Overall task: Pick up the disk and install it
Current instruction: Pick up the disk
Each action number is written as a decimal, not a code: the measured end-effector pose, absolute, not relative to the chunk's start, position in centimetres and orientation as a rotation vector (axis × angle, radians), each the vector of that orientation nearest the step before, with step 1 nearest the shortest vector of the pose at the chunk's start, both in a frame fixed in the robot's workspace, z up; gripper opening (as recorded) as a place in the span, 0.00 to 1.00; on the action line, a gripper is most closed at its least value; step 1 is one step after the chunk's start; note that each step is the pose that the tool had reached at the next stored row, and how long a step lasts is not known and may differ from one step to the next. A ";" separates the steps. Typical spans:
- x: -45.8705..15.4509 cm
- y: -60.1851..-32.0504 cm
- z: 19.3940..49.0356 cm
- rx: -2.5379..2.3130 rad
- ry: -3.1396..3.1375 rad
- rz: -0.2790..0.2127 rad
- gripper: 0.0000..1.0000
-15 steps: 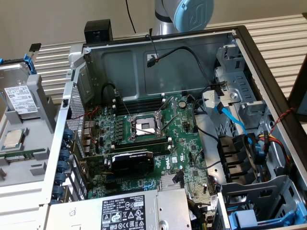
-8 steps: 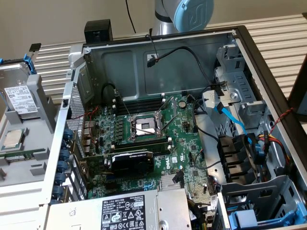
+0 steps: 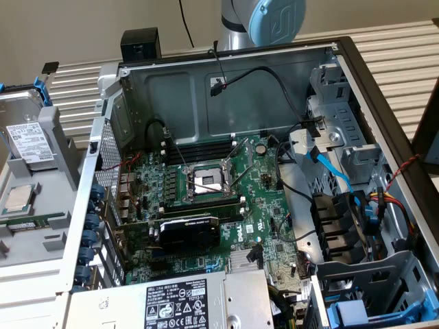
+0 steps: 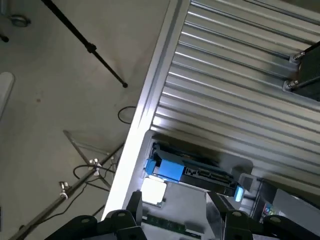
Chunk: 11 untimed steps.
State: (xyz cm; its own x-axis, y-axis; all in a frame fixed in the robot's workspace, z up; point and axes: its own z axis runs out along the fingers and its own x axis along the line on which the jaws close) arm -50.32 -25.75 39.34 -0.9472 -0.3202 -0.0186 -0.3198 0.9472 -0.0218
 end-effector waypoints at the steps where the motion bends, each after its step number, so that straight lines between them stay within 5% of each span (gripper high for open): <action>1: -50.3 -25.7 39.3 -0.534 3.073 -0.029 0.62; 11: -50.3 -25.7 39.2 -0.811 3.010 -0.025 0.62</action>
State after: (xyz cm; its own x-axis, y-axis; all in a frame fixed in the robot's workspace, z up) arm -50.32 -25.75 39.22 -0.8644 -0.5024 -0.0187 -0.5020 0.8646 -0.0218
